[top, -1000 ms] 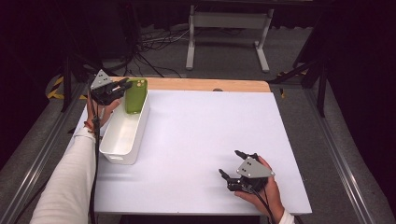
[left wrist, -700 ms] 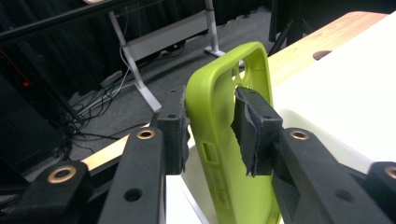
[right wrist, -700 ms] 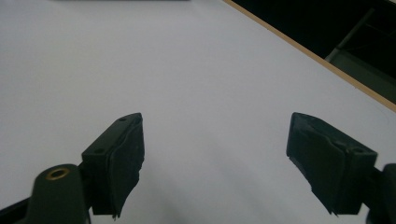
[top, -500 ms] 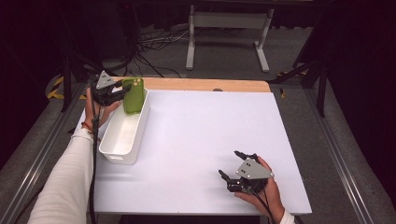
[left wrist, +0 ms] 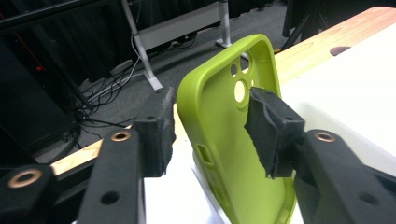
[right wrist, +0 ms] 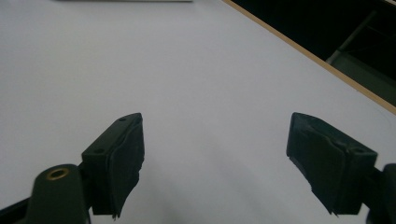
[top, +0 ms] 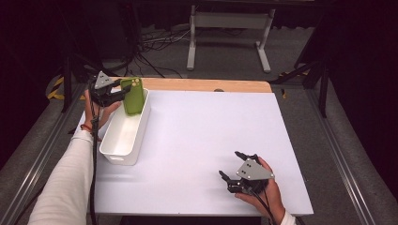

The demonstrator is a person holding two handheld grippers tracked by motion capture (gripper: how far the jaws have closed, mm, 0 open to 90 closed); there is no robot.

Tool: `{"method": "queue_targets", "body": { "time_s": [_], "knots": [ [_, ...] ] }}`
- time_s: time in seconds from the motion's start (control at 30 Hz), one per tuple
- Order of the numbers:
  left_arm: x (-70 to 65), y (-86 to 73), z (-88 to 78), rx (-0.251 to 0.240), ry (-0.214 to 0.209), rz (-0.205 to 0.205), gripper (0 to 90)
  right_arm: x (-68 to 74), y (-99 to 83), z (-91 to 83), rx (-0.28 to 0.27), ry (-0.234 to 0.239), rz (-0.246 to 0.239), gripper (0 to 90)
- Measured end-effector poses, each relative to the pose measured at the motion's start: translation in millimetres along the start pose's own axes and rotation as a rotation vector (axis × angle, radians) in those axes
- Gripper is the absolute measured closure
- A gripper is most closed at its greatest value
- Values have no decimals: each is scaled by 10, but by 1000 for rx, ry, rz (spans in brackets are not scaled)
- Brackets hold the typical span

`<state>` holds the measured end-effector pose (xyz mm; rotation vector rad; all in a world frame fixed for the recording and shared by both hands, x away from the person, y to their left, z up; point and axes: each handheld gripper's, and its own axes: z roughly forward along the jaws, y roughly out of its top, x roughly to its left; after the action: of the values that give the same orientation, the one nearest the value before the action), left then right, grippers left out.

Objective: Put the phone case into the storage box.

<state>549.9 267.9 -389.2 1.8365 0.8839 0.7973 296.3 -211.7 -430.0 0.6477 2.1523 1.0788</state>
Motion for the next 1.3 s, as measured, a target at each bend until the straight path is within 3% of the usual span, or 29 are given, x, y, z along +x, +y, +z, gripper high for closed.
{"method": "queue_targets", "body": {
  "time_s": [0.13, 0.3, 0.57, 0.9, 1.3],
  "knots": [
    [-7, 23, -19, 0, 13, 19, 527, 7, -4, 5, 2, 2, 0, 204],
    [9, -1, -27, 8, 13, -3, 529, 4, -11, -5, 6, 3, -6, 203],
    [-3, -30, -4, 29, 29, 6, 600, 6, -12, -4, 8, 8, -10, 204],
    [-47, -23, 28, 34, 36, 14, 609, 2, -14, -19, 8, 3, -14, 203],
    [-49, -19, -120, -10, 30, -8, 491, -4, 3, -45, -4, -6, -16, 202]
  ]
}}
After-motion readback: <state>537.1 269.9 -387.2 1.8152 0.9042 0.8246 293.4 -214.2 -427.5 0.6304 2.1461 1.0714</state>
